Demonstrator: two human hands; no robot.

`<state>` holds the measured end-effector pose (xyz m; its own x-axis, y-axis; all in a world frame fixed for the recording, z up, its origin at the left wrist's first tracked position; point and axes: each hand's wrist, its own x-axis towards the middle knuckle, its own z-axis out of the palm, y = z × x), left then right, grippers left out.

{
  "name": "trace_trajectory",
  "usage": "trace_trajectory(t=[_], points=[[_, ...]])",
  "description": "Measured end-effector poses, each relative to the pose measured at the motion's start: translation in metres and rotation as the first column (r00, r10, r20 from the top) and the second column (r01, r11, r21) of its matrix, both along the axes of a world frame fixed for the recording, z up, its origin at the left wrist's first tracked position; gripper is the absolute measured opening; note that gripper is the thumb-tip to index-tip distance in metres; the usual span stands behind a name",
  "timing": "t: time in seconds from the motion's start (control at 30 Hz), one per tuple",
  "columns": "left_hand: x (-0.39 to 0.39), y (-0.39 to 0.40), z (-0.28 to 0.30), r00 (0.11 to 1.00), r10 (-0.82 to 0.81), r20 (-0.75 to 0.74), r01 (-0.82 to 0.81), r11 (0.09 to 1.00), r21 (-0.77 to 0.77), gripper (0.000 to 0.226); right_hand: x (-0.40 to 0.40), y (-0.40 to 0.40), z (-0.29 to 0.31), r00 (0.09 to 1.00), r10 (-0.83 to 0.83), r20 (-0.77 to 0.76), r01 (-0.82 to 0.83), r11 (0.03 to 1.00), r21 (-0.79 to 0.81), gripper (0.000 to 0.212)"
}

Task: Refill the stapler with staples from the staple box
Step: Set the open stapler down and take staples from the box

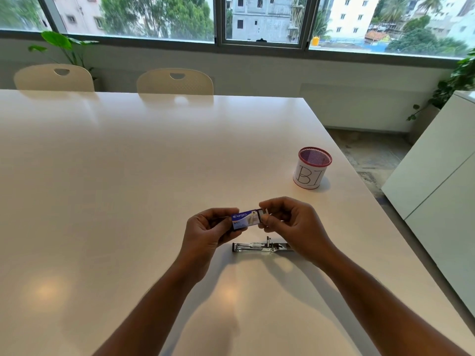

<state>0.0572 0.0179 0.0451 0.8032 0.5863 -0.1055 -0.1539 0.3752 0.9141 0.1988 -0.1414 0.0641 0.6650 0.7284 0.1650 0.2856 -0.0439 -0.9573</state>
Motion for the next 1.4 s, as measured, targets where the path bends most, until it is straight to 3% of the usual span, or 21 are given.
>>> trace_trajectory(t=[0.1, 0.2, 0.37, 0.5, 0.87, 1.1, 1.23, 1.4], points=[[-0.001, 0.000, -0.001, 1.000, -0.003, -0.019, 0.003, 1.000, -0.023, 0.021, -0.001, -0.001, 0.000, 0.999, -0.021, -0.049, 0.023, 0.999, 0.038, 0.023], [-0.001, -0.002, 0.000, 1.000, -0.012, -0.009, 0.012, 0.999, -0.038, 0.016, -0.002, -0.002, 0.000, 0.998, -0.060, -0.001, 0.060, 0.998, 0.034, 0.017], [0.003, -0.007, 0.001, 1.000, 0.012, 0.015, -0.012, 1.000, 0.009, 0.030, -0.005, -0.002, -0.004, 0.937, -0.201, 0.286, 0.219, 0.975, -0.032, 0.007], [0.003, -0.006, -0.003, 1.000, 0.009, 0.028, -0.009, 1.000, 0.024, 0.027, -0.007, 0.000, -0.006, 0.895, -0.219, 0.388, 0.249, 0.968, -0.026, 0.008], [0.001, -0.009, -0.003, 1.000, 0.009, 0.023, -0.010, 0.999, 0.032, 0.030, -0.007, 0.005, -0.009, 0.888, -0.301, 0.346, 0.333, 0.942, -0.033, 0.009], [-0.002, -0.007, -0.003, 1.000, 0.017, 0.026, -0.017, 1.000, 0.000, 0.033, -0.022, -0.001, -0.016, 0.870, -0.301, 0.391, 0.266, 0.954, 0.142, 0.008], [-0.003, -0.006, -0.004, 1.000, 0.012, 0.014, -0.012, 1.000, 0.010, 0.034, -0.026, -0.006, -0.020, 0.862, -0.278, 0.424, 0.229, 0.960, 0.163, 0.005], [-0.003, -0.007, -0.005, 1.000, -0.002, 0.017, 0.002, 1.000, 0.007, 0.036, -0.023, -0.012, -0.017, 0.701, -0.179, 0.691, 0.144, 0.984, 0.108, 0.013]])
